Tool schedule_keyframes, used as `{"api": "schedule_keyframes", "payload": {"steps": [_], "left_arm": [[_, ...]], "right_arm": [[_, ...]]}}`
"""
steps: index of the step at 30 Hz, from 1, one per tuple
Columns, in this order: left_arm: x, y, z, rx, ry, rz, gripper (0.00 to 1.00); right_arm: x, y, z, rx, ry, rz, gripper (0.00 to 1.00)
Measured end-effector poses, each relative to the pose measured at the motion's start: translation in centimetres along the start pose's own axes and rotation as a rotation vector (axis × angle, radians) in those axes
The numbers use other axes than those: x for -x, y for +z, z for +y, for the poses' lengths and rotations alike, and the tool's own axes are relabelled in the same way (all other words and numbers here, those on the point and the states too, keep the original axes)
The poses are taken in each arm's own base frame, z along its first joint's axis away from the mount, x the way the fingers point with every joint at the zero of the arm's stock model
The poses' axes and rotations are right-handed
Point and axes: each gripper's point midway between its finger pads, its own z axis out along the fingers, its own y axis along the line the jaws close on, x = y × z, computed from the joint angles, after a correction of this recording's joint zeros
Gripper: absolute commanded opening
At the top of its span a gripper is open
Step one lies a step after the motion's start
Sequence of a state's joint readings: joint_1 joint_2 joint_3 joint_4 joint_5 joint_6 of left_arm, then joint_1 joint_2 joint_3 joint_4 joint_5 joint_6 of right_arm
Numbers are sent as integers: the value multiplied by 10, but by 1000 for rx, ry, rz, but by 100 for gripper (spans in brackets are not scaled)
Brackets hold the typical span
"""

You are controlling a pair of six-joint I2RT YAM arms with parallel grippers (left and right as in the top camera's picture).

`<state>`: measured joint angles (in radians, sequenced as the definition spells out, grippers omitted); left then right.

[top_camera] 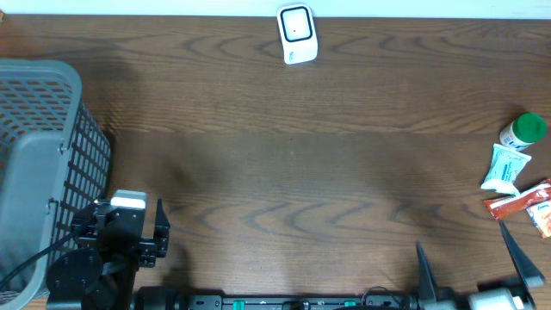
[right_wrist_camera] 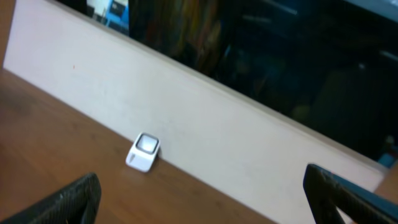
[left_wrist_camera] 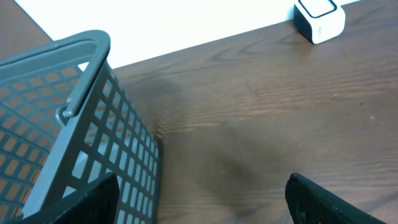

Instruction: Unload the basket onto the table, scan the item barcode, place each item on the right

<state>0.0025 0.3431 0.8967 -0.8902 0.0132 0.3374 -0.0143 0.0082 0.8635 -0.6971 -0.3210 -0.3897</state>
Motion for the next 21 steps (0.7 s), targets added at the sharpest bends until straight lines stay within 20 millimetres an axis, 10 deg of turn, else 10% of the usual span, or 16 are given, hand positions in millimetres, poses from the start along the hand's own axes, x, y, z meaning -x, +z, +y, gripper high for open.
{"api": "schedule_keyframes", "payload": {"steps": [10, 21], "left_arm": [[0, 0, 0, 0, 0, 1, 86], [0, 0, 0, 0, 0, 1, 86]], "right_arm": [[-105, 72, 18, 24, 5, 55, 99], [-163, 96, 33, -24, -30, -60, 99]]}}
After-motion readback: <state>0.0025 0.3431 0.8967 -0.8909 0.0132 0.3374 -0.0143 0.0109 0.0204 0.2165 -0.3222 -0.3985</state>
